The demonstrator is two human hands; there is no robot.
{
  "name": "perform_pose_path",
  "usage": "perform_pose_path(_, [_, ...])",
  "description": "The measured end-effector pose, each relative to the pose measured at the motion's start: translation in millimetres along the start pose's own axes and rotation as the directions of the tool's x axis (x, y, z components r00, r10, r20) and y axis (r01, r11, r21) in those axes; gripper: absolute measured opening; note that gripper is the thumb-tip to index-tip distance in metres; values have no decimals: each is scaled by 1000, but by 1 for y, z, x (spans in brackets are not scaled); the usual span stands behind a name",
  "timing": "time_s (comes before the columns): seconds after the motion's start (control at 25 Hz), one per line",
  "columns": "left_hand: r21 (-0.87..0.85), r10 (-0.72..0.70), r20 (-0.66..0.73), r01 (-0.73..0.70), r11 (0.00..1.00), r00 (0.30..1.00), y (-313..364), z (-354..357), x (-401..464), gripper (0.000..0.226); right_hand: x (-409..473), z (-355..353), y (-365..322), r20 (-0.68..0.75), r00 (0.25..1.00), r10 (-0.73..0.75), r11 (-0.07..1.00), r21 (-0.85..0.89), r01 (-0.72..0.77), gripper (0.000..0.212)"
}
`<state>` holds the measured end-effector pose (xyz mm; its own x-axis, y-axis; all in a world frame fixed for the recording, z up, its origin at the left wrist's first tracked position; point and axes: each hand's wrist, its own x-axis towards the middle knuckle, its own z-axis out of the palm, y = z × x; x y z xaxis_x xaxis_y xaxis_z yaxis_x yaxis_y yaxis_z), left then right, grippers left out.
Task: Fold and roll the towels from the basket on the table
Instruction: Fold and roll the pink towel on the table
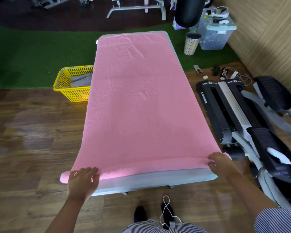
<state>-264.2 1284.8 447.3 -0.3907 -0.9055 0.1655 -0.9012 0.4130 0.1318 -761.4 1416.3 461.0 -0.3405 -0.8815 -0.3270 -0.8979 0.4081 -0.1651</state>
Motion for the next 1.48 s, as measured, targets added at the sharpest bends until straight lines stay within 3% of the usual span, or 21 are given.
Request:
perform_pose_path(0.24, [-100, -80, -66, 73, 992, 995, -5, 3, 2, 37, 3, 0, 4, -228, 968, -105, 989, 80, 126, 18])
perform_pose_path(0.4, [-107, -43, -67, 36, 994, 997, -2, 1, 5, 40, -1, 2, -1, -143, 990, -16, 987, 157, 38, 31])
perform_pose_path(0.52, [-84, -6, 2, 6, 996, 1000, -5, -1, 5, 42, -1, -6, -3, -59, 998, 1, 995, 96, 5, 39])
perform_pose_path(0.64, [-116, -8, 79, 17, 993, 997, -11, 4, 1, 43, -3, -8, -7, -88, 996, 9, 999, -51, -13, 31])
perform_pose_path(0.8, [-162, 23, 71, -12, 987, 997, 4, 11, 8, 40, -10, -7, 11, -164, 982, 91, 995, 60, -82, 21])
perform_pose_path(1.0, [-112, 55, 116, -42, 993, 992, 21, 4, 9, 36, -21, -4, 23, -119, 986, 119, 990, 92, -108, 17])
perform_pose_path(1.08, [-81, 48, 99, -40, 996, 994, 7, 4, -1, 37, -19, -5, 15, -76, 996, 57, 998, 43, -53, 18])
perform_pose_path(1.24, [-26, -98, -6, 97, 995, 995, 1, 6, -3, 39, -18, -9, 4, -217, 976, 28, 994, 112, -4, 18])
perform_pose_path(1.36, [-32, -54, -109, 51, 998, 993, 7, 9, -5, 32, -18, -2, 8, -195, 978, 73, 990, 136, -47, 24])
perform_pose_path(1.48, [-57, -14, -48, 12, 998, 999, -2, 14, -7, 29, -18, 2, 10, -124, 986, 114, 971, 225, -84, 36])
